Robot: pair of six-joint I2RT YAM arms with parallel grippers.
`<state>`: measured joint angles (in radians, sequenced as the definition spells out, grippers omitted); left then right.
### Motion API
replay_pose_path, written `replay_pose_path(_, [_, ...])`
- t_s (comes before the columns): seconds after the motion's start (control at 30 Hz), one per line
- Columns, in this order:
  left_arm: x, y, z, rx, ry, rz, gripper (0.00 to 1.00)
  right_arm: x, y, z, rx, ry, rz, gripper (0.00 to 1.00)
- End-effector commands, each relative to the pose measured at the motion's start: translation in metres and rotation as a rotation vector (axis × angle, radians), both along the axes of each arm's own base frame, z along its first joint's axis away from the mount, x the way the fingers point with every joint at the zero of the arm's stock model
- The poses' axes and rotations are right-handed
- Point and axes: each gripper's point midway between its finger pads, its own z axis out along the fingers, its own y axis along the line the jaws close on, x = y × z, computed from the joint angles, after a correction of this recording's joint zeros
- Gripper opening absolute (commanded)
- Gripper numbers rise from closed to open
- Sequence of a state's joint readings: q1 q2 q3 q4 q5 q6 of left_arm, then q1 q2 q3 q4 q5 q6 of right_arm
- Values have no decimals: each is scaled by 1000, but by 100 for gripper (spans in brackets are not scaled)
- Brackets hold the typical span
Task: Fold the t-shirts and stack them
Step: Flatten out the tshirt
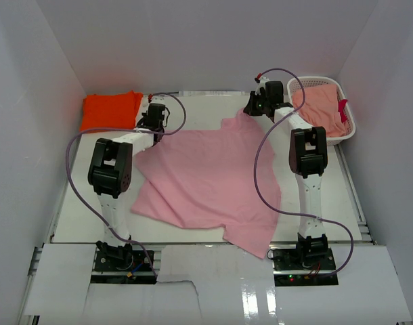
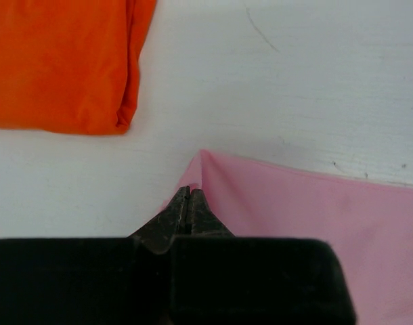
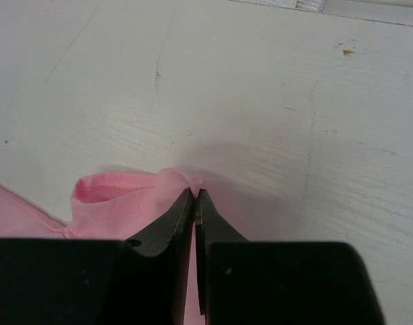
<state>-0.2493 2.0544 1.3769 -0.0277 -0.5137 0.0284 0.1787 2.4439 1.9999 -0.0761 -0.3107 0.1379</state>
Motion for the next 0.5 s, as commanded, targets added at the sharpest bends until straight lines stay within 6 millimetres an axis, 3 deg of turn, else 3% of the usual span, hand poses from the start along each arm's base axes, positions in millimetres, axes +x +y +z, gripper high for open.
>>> replay_pose_path(0.0, [13, 4, 23, -17, -67, 74, 0, 9, 3, 25, 5, -67, 14, 8])
replay_pose_path(0.47, [21, 28, -7, -105, -12, 166, 0, 14, 0, 21, -1, -63, 9, 8])
